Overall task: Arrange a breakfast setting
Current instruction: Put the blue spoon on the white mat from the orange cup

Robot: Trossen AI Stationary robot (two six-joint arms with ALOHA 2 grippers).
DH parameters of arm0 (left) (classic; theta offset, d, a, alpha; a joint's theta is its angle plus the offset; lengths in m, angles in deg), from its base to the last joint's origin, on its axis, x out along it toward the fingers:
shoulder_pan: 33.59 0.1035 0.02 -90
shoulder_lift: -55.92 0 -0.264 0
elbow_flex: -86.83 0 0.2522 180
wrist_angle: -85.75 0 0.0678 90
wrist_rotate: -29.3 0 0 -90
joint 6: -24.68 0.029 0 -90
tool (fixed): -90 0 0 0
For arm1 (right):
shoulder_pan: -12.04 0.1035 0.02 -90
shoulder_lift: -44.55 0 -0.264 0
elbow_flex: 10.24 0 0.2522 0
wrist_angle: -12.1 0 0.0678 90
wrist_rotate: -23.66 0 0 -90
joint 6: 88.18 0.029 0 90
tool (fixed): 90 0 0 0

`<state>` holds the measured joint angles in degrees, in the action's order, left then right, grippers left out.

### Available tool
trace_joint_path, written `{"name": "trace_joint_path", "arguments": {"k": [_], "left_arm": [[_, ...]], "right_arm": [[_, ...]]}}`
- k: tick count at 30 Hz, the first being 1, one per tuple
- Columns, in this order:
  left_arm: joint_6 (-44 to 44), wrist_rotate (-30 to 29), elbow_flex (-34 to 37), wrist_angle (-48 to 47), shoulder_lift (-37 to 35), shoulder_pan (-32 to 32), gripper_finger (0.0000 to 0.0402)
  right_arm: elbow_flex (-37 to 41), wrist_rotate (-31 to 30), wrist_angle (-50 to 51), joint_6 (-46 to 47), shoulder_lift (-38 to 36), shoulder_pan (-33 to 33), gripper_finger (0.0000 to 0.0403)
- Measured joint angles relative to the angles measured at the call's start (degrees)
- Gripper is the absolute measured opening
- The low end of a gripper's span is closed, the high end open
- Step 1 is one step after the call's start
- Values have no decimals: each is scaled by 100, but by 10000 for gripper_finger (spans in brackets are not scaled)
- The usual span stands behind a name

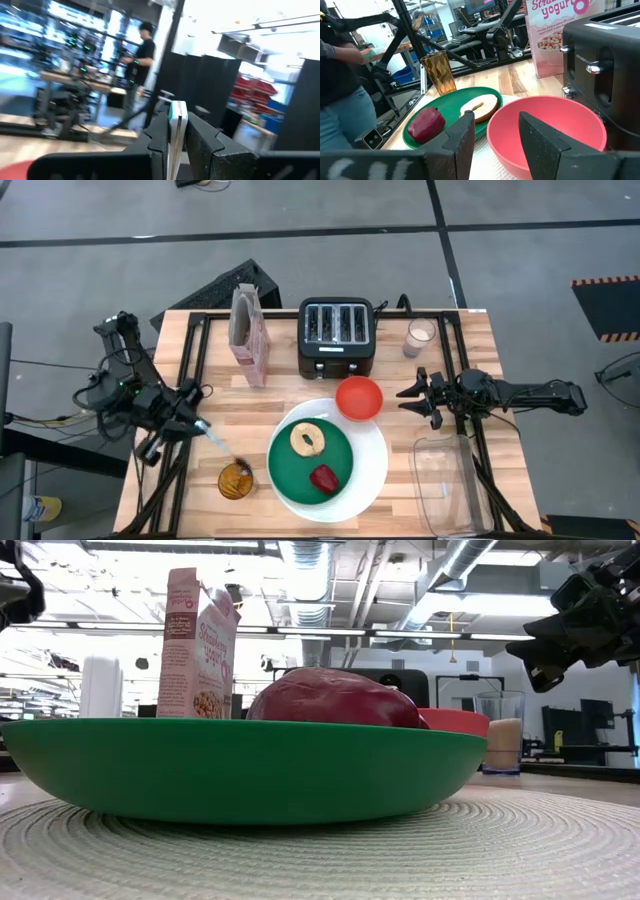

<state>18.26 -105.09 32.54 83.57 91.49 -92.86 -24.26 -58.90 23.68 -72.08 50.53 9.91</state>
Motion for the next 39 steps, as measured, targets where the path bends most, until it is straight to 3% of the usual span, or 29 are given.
{"name": "trace_joint_path", "arguments": {"k": [12,19,27,33,39], "left_arm": [[280,-425,0,-4,4,2036,29],[-585,199,0,-48,45,2974,29],[-1482,492,0,-12,440,3487,29],[-2332,722,0,12,858,3709,29],[-2492,1169,0,457,1373,3894,29]], "right_arm": [[1,0,0,0,0,-1,176],[1,1,0,0,0,-2,176],[0,-4,-93,49,0,-38,176],[1,-128,-745,1783,0,-39,176],[1,-565,-1127,3222,-2,-39,176]]}}
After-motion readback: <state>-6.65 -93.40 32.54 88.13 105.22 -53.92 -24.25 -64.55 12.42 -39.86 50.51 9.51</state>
